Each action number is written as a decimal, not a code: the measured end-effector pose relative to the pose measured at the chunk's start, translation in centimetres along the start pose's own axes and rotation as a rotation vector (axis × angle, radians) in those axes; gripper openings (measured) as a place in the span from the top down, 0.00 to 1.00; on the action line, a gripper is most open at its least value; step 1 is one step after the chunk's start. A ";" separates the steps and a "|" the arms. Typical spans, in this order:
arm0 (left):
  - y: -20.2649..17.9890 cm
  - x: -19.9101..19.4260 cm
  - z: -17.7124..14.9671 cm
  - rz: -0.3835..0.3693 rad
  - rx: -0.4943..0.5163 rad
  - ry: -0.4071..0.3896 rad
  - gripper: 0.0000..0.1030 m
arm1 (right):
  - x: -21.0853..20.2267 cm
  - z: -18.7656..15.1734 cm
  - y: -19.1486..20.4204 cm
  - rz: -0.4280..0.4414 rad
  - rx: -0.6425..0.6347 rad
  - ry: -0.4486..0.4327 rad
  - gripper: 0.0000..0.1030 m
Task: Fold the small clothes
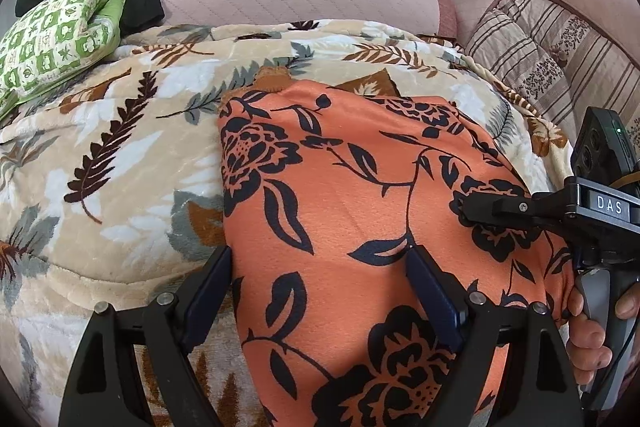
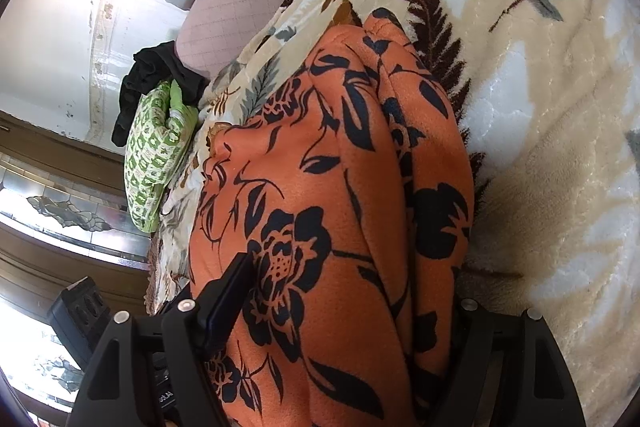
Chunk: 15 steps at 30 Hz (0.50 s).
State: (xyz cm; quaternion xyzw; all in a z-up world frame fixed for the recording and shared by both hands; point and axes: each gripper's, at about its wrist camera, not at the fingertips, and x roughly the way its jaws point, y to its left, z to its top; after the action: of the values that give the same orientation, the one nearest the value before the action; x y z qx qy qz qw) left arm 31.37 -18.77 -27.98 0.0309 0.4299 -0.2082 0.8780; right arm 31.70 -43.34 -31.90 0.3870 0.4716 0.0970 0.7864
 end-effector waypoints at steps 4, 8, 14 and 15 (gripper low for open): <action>0.0 0.0 0.0 -0.006 0.000 0.001 0.15 | 0.0 0.0 0.0 0.000 0.001 0.000 0.24; 0.1 0.1 0.0 -0.011 -0.003 0.003 0.15 | 0.0 0.1 -0.1 0.000 0.001 0.001 0.24; 0.1 0.1 0.1 -0.011 -0.005 0.005 0.15 | 0.0 0.1 -0.2 0.001 0.006 0.000 0.24; 0.2 0.1 0.1 -0.012 -0.006 0.007 0.15 | 0.0 0.1 -0.2 0.001 0.006 0.000 0.24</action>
State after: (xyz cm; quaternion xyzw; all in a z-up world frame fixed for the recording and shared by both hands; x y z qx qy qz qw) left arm 31.58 -18.69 -28.05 0.0264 0.4337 -0.2121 0.8753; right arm 31.73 -43.54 -32.07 0.3896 0.4718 0.0959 0.7851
